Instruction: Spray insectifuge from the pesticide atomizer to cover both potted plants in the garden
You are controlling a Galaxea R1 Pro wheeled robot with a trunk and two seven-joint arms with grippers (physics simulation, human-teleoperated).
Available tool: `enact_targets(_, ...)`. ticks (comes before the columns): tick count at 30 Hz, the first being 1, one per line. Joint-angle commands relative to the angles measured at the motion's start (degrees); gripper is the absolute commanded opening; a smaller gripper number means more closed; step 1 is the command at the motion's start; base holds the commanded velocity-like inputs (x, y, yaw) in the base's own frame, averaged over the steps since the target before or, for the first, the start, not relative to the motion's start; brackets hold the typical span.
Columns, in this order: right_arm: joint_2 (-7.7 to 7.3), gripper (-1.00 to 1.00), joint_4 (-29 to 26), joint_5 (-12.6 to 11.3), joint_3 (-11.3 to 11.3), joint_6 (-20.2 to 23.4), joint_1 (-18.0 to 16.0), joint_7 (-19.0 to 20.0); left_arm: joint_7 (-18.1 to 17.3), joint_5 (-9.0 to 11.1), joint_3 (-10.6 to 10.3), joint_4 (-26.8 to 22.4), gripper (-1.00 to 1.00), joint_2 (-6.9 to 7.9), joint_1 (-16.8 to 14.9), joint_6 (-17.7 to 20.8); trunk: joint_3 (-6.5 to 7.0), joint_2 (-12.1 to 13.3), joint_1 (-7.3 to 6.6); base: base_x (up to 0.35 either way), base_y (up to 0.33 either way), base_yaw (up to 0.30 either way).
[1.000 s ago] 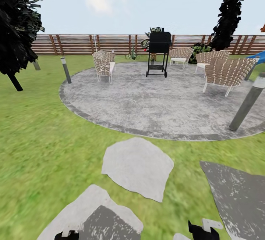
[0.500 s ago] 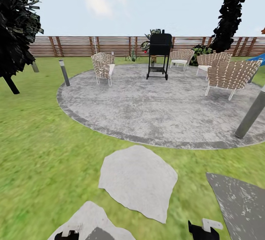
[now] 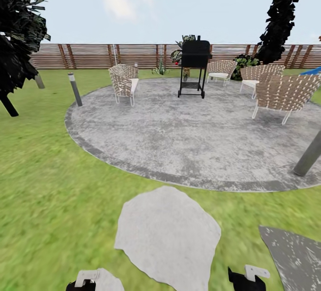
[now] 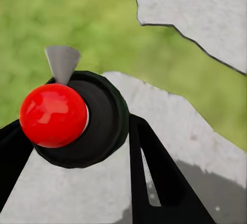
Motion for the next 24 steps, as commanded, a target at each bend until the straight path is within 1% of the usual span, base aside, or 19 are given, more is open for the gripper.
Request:
enact_targets(1, 0.0, 1.0, 0.0, -0.3, 0.5, -0.1, 0.0, -0.2, -0.2, -0.4, 0.5, 0.0, -1.0, -0.01, 0.0, -0.2, -0.05, 0.0, 0.02, 0.337, 0.0, 0.0)
enact_targets(24, 0.0, 1.0, 0.0, -0.4, 0.5, -0.1, 0.0, -0.2, -0.2, -0.4, 0.5, 0.0, -1.0, 0.01, 0.0, -0.2, -0.05, 0.0, 0.02, 0.336, 0.0, 0.0)
